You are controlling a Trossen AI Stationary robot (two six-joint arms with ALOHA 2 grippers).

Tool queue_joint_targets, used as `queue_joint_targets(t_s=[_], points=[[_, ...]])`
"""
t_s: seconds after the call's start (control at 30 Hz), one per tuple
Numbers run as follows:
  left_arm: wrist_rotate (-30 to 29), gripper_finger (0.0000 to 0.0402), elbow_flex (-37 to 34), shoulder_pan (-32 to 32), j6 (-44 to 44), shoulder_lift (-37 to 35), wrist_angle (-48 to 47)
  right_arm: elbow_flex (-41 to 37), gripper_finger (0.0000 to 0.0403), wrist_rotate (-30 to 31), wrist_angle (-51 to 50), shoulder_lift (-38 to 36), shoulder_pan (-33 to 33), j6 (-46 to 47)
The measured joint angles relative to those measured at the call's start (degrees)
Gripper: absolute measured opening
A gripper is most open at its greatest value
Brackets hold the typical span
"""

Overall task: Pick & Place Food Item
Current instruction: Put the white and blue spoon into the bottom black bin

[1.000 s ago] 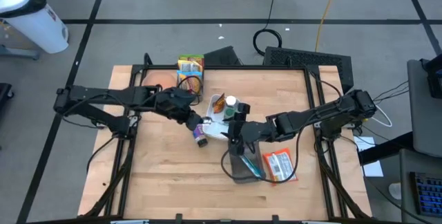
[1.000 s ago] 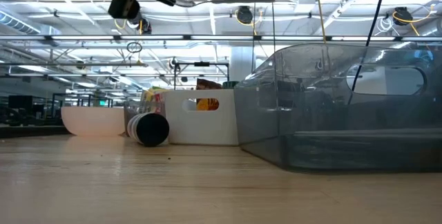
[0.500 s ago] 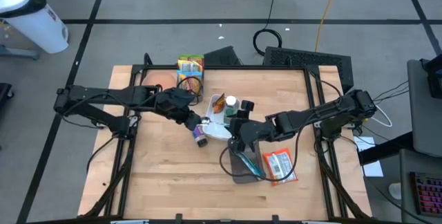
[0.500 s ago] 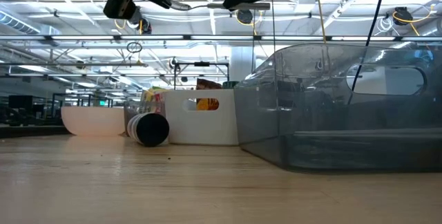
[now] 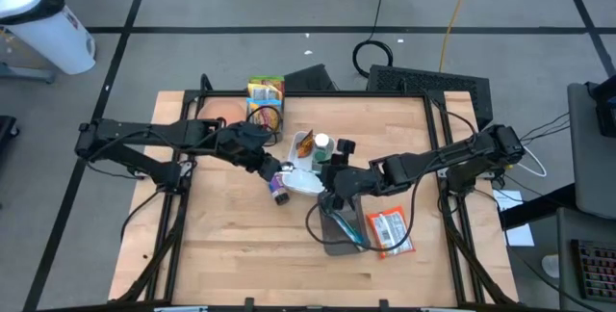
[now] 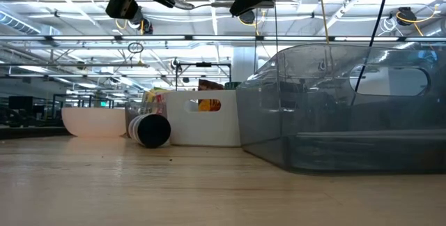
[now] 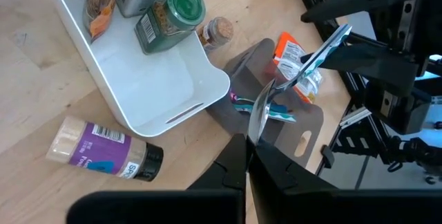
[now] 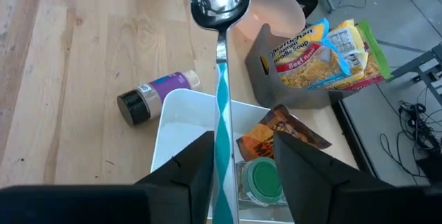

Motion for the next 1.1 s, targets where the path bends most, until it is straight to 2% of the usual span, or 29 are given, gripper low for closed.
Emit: queue_joint_targets(t_s=[0.2, 0.47, 0.73, 0.93, 1.1], points=[[-0.02, 0.0003, 0.00, 0.00, 0.00, 0.00, 0.04, 0.00, 0.0108, -0.09, -0.07, 0.00, 0.00, 0.00], [-0.27, 0.0005, 0.02, 0.02, -0.02, 0.00, 0.11, 0.00, 0.0020, -0.45, -0.22, 0.00, 0.02, -0.20], [-0.46, 0.0006, 0.02, 0.02, -0.36, 0.00, 0.15, 0.00, 0.0020, -0.11, 0.00, 0.00, 0.02, -0.55], [-0.16, 0.0051, 0.02, 1.08, 1.35, -0.02, 1.25, 0.00, 0.0017, 0.33, 0.18, 0.00, 0.02, 1.00], [4.37, 0.0086, 0.02, 3.15, 6.15, -0.02, 1.46, 0.00, 0.0017, 0.70, 0.52, 0.00, 0.00, 2.70]])
